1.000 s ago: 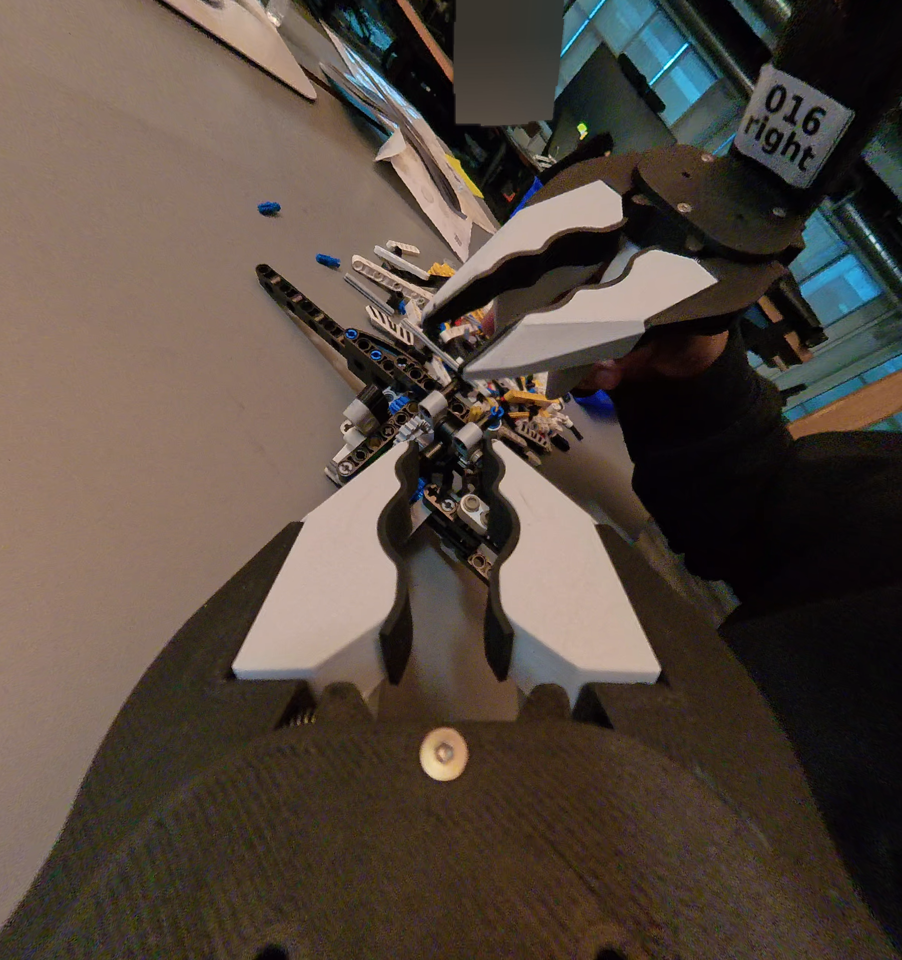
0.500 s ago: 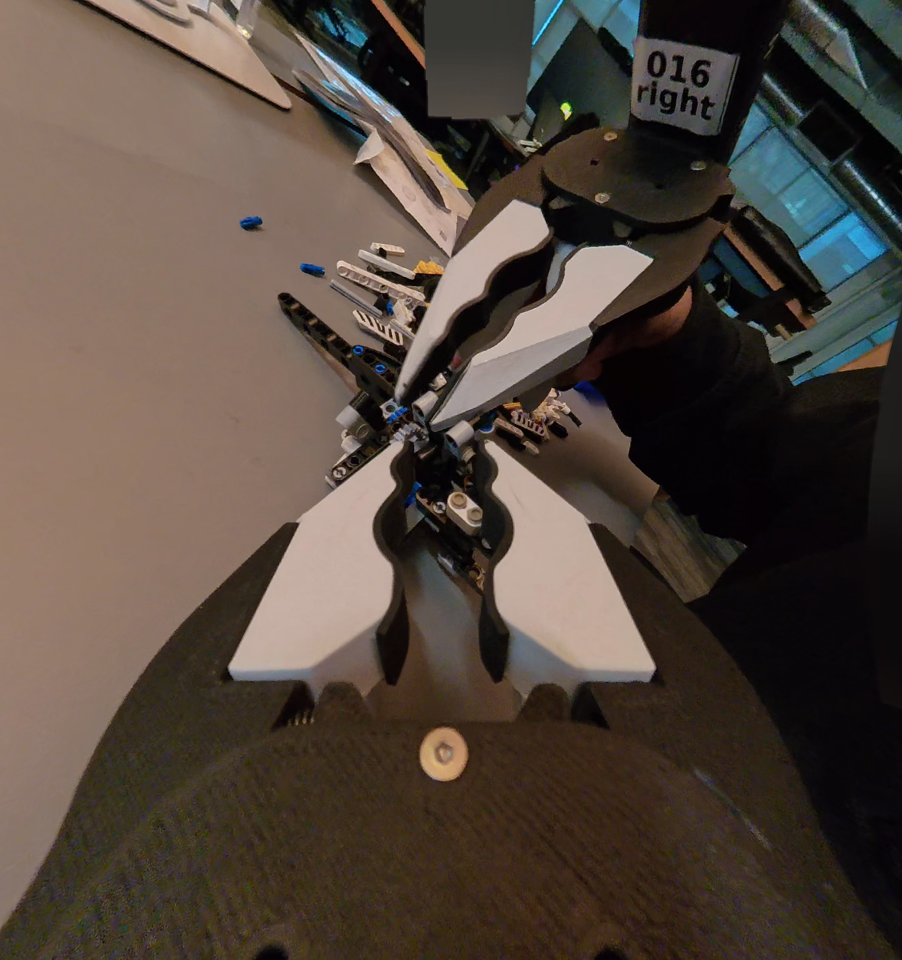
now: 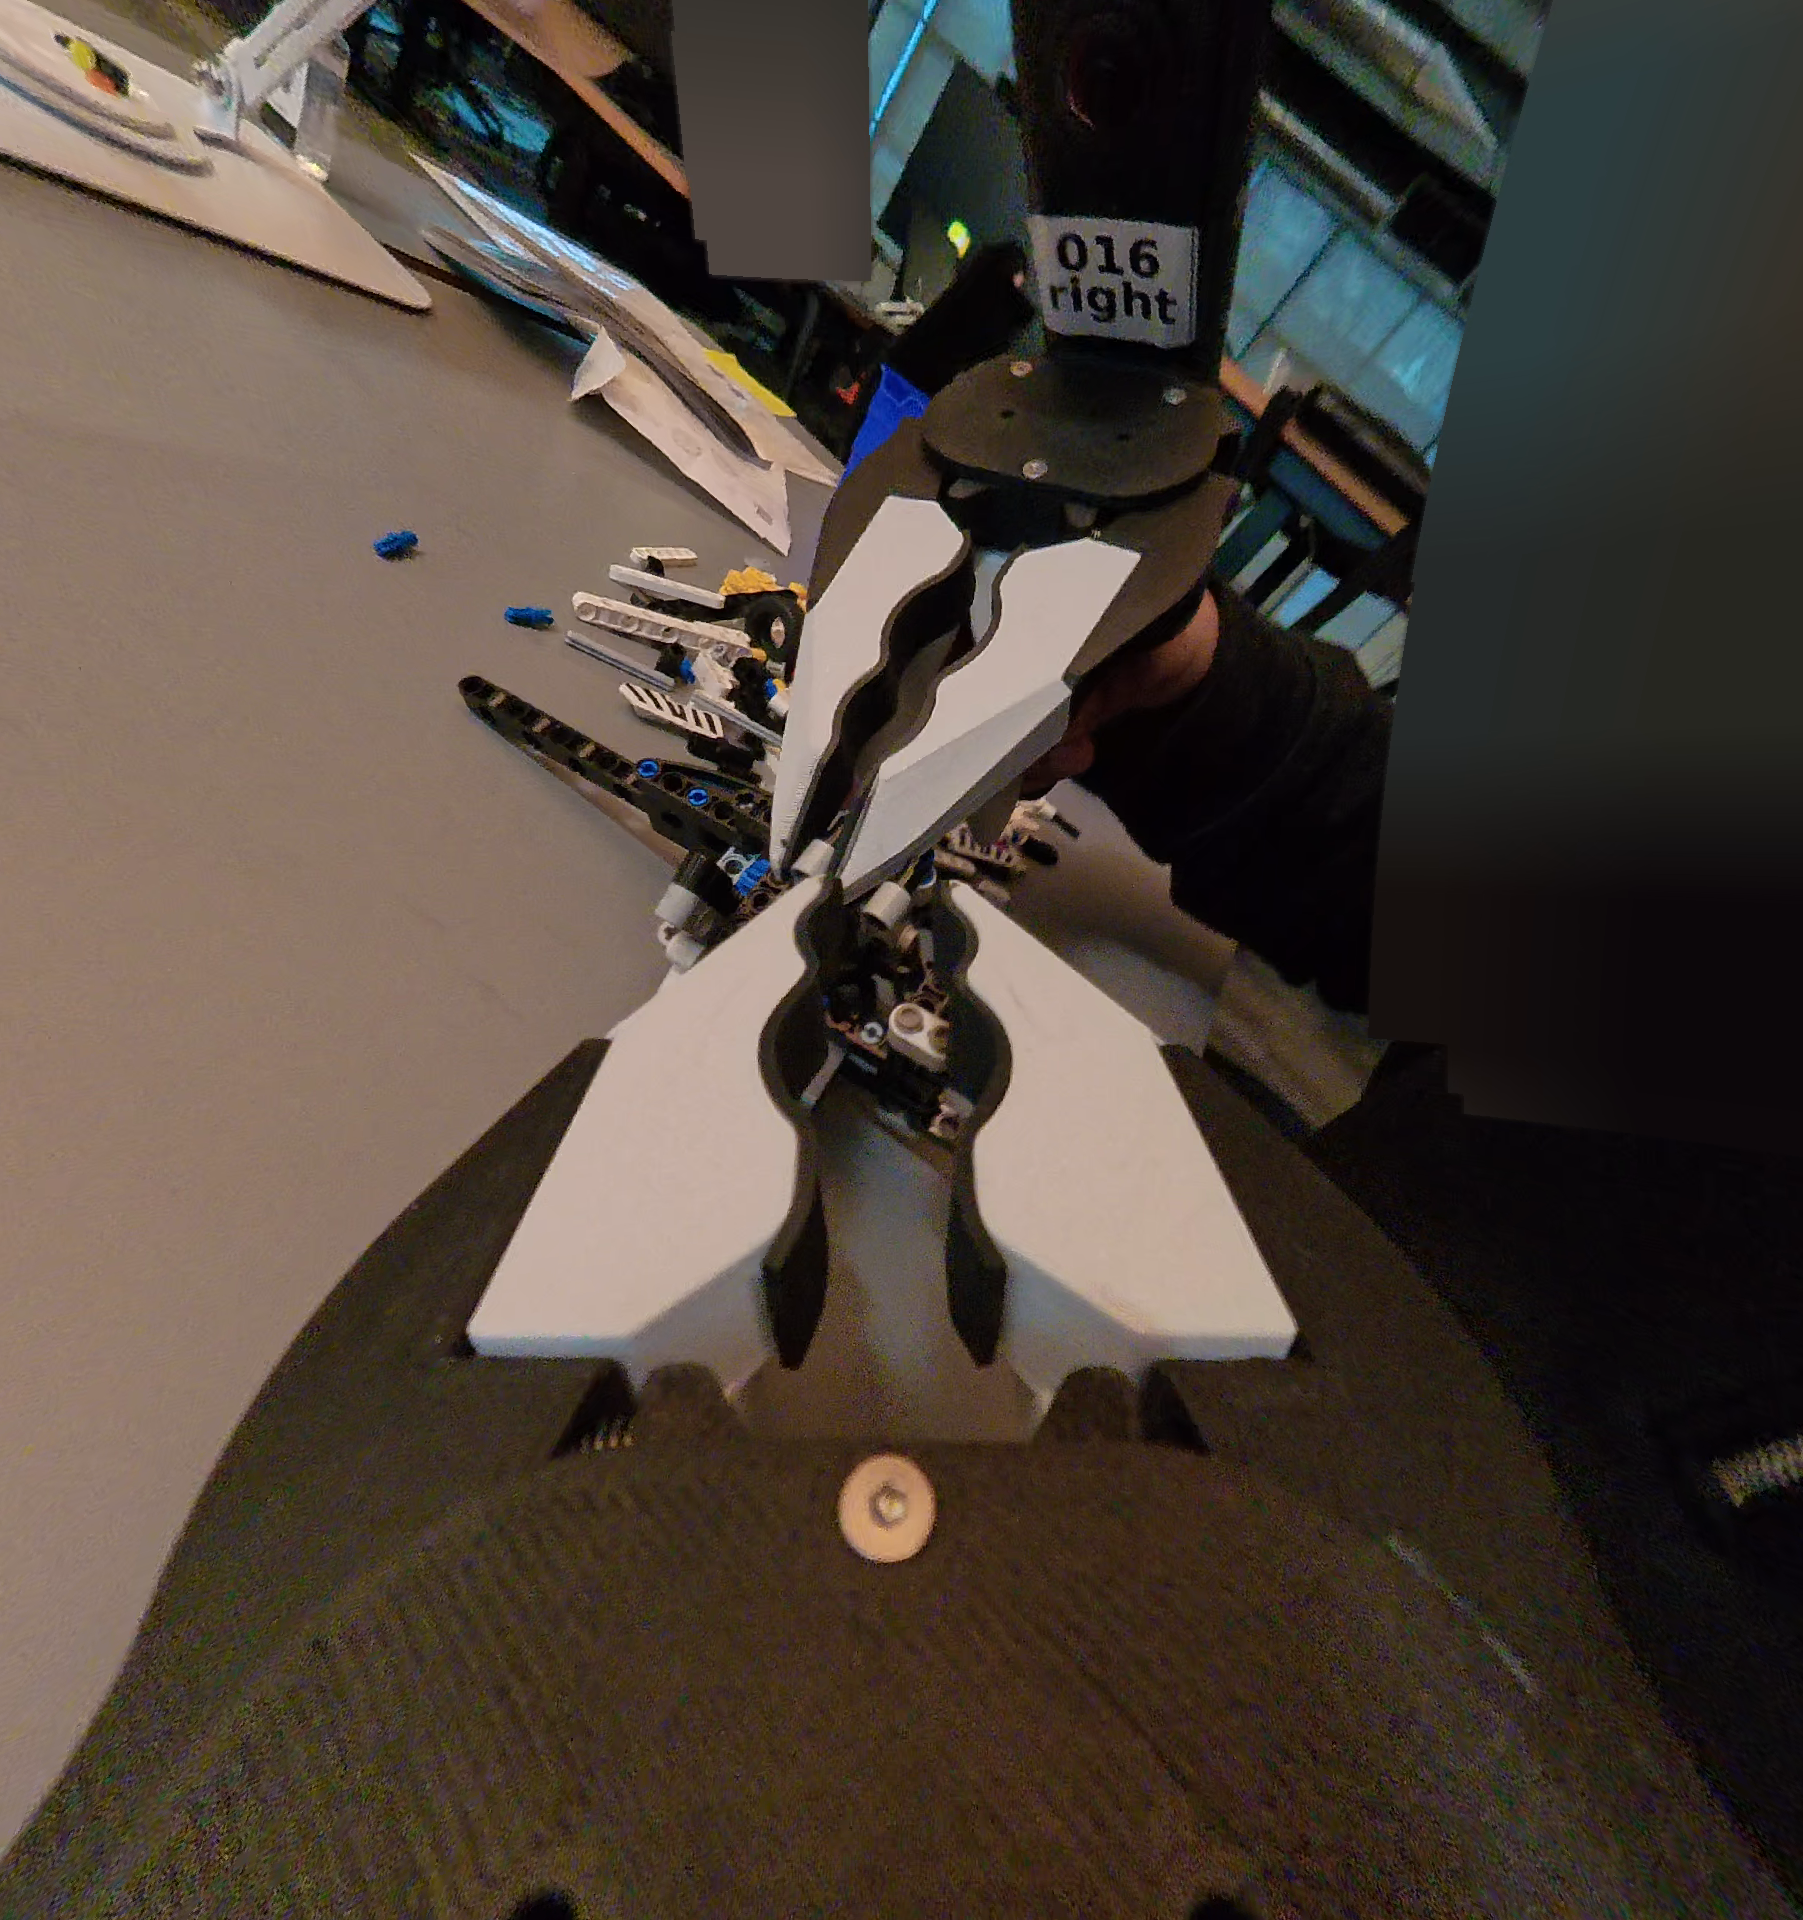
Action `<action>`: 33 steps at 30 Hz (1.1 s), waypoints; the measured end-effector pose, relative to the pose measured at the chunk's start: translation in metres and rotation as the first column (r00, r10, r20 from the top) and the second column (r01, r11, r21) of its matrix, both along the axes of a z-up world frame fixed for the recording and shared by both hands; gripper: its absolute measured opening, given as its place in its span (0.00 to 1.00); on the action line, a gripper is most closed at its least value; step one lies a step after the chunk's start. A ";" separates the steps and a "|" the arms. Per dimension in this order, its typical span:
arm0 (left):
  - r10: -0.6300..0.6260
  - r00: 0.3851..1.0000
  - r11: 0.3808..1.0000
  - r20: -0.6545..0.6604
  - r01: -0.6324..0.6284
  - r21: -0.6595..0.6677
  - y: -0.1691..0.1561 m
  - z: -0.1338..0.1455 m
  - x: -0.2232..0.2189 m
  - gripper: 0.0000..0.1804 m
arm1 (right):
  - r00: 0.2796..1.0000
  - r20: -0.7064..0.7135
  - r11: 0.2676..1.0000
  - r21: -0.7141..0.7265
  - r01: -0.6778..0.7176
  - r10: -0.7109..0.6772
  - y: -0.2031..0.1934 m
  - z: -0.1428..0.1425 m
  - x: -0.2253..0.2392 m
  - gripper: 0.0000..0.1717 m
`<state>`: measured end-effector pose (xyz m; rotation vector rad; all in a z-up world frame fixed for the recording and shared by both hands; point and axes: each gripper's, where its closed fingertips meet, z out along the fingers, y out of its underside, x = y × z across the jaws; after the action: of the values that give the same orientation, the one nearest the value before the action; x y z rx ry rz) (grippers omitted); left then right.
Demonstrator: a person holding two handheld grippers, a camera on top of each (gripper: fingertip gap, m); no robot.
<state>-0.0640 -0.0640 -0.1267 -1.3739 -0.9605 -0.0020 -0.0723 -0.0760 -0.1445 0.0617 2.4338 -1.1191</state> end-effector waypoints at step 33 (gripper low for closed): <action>-0.252 0.953 0.924 -0.167 0.186 -0.334 0.015 -0.010 0.010 0.02 | 0.996 0.042 0.996 0.031 -0.078 0.077 0.007 -0.003 0.009 0.03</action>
<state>-0.0536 -0.0494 -0.1364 -1.7357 -0.6446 0.1278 -0.0636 -0.0685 -0.1478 0.0003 2.3973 -1.0351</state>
